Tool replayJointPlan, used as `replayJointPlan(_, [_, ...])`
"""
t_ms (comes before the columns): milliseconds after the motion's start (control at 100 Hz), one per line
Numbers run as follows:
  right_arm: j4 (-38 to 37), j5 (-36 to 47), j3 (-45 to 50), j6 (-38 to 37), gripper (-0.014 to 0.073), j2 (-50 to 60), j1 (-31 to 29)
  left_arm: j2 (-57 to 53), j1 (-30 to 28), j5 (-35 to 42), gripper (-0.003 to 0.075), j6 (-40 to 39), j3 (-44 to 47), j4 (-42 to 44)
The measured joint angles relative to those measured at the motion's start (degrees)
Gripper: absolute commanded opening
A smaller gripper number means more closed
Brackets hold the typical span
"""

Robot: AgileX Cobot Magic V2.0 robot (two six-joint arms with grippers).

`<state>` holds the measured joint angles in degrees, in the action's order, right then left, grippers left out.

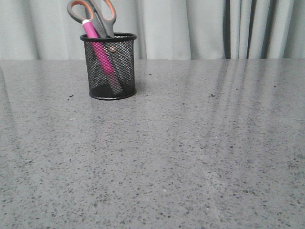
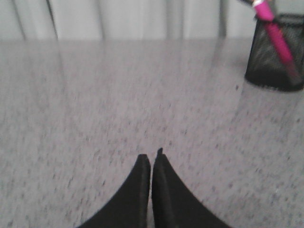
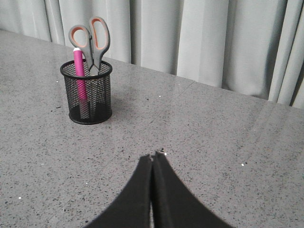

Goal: Put pen and scissors into bin

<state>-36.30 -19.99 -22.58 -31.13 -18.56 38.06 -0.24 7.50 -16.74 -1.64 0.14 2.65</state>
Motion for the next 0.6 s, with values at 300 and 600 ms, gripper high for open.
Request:
replayJointPlan(300, [0.00,0.00,0.00,0.00,-0.0071,0.00,0.00,0.00,-3.75,-2.45,-0.0019,-2.27,0.00,0.68])
replayJointPlan(600, [0.00,0.00,0.00,0.00,-0.0071,0.00,0.00,0.00,-3.91,-2.45,-0.0019,-2.27,0.00,0.68])
